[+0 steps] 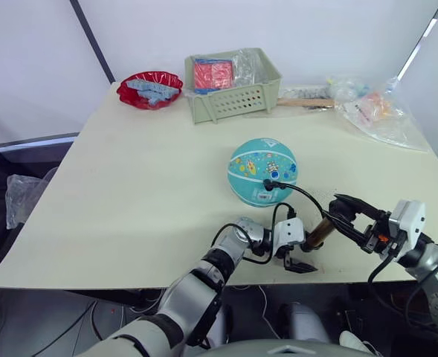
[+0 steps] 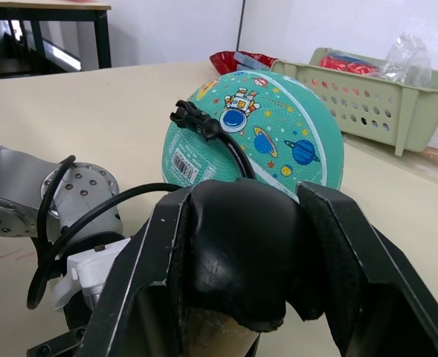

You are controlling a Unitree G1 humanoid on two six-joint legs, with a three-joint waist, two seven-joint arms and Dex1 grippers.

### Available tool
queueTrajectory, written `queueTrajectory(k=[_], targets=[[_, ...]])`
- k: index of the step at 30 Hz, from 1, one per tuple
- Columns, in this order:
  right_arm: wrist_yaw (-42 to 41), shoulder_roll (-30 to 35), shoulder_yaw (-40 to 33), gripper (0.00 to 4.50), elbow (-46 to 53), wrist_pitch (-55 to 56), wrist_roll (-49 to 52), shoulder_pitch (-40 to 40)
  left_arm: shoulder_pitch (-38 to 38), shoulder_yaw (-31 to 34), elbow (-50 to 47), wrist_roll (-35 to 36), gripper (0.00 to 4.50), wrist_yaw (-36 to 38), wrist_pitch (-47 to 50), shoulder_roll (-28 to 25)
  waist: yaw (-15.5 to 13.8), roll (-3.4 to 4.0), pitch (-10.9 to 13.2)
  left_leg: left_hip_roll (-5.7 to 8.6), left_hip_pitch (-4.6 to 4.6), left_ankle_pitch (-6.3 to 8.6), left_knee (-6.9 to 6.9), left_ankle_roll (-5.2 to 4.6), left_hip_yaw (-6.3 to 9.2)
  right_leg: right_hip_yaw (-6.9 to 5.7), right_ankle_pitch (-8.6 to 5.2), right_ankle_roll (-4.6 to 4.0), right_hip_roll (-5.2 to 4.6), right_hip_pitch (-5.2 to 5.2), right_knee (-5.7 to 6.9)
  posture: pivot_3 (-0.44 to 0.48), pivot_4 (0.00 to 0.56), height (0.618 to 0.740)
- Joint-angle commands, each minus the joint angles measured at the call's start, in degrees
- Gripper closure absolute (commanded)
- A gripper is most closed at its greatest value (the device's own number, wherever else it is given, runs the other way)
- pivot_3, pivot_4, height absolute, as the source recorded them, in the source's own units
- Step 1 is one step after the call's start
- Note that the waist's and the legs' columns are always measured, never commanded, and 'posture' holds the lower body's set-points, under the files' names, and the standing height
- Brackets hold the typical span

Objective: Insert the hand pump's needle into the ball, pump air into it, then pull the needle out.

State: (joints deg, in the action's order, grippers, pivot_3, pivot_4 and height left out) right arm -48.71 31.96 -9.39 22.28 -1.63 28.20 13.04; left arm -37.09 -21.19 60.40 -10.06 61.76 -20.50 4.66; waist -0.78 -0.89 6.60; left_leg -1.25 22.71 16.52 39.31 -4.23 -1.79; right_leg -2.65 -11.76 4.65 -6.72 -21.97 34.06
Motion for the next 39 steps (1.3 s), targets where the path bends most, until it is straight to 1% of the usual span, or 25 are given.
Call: queueTrajectory(k=[1, 8, 12, 17, 23, 27, 30, 35, 39], targets=[[-0.41, -0.35, 3.22, 2.85, -2.73, -1.51, -2.25, 1.99, 2.83, 1.5, -5.8, 2.4, 0.05, 2.38, 2.03, -3.22, 0.1, 0.06, 0.1, 0.0, 0.0, 0.0, -0.01, 0.0, 0.0, 0.0, 0.0, 0.0, 0.0, -0.01, 0.0, 0.0, 0.15, 0.738], [0.13, -1.18, 3.3, 2.85, -3.55, 0.73, -3.02, 1.41, 10.66, 1.6, -24.32, 7.16, 0.05, 6.25, 7.18, -10.21, 0.01, 0.35, 0.39, -0.01, 0.08, 0.0, -0.06, 0.01, 0.0, 0.03, -0.01, -0.02, -0.06, -0.09, -0.01, 0.0, 0.15, 0.738], [0.43, -1.34, 2.06, 2.85, -3.37, 1.5, -2.44, 1.3, 16.07, 4.05, -36.73, 12.82, 0.05, 8.88, 10.78, -16.33, 0.0, 0.52, 0.67, 0.02, 0.11, 0.0, -0.06, 0.03, -0.01, 0.04, -0.01, -0.02, -0.19, -0.11, -0.03, 0.0, 0.15, 0.738], [0.25, -0.98, 0.69, 2.85, -3.62, 2.19, -1.95, 0.78, 20.91, 6.19, -46.88, 18.29, 0.05, 10.5, 13.91, -22.27, -0.01, 0.73, 0.82, 0.02, 0.15, -0.07, -0.1, 0.15, -0.01, 0.05, 0.0, -0.02, -0.25, -0.15, -0.03, 0.0, 0.15, 0.738], [0.37, -0.75, -0.51, 2.85, -3.29, 1.9, -0.76, -0.16, 24.08, 9.05, -54.39, 23.8, 0.05, 11.87, 15.95, -27.63, -0.01, 0.87, 1.02, 0.05, 0.15, -0.1, -0.1, 0.22, -0.02, 0.05, 0.0, -0.01, -0.28, -0.15, -0.02, 0.0, 0.15, 0.738], [0.75, -0.29, -2.81, 2.85, -2.99, 1.03, 1.6, -1.12, 25.82, 13.27, -60.6, 29.37, 0.05, 13.55, 17.46, -32.67, 0.01, 1.02, 1.3, 0.05, 0.17, -0.11, -0.12, 0.24, -0.02, 0.05, 0.0, -0.01, -0.25, -0.17, -0.02, 0.0, 0.15, 0.738], [1.23, -0.06, -4.36, 2.85, -3.31, 0.16, 2.88, -2.09, 26.87, 14.78, -63.33, 32.02, 0.05, 13.85, 18.61, -34.98, -0.1, 1.19, 1.41, 0.08, 0.2, -0.12, -0.14, 0.26, -0.06, 0.06, 0.0, -0.01, -0.25, -0.2, -0.03, 0.0, 0.15, 0.738], [1.22, 1.43, -6.8, 2.85, -4.64, -0.27, 3.41, -4.15, 28.46, 16.39, -66.53, 34.53, 0.05, 13.44, 20.01, -37.22, -0.11, 1.25, 1.57, 0.18, 0.24, -0.12, -0.14, 0.26, -0.12, 0.09, -0.01, 0.0, -0.29, -0.22, -0.05, 0.0, 0.15, 0.738], [1.3, 2.65, -8.54, 2.85, -5.77, 0.37, 2.95, -6.42, 29.31, 16.96, -68.6, 35.63, 0.05, 12.49, 21.2, -38.03, -0.15, 1.36, 1.8, 0.22, 0.26, -0.13, -0.13, 0.27, -0.15, 0.1, -0.01, 0.01, -0.27, -0.26, -0.05, 0.0, 0.15, 0.738]])
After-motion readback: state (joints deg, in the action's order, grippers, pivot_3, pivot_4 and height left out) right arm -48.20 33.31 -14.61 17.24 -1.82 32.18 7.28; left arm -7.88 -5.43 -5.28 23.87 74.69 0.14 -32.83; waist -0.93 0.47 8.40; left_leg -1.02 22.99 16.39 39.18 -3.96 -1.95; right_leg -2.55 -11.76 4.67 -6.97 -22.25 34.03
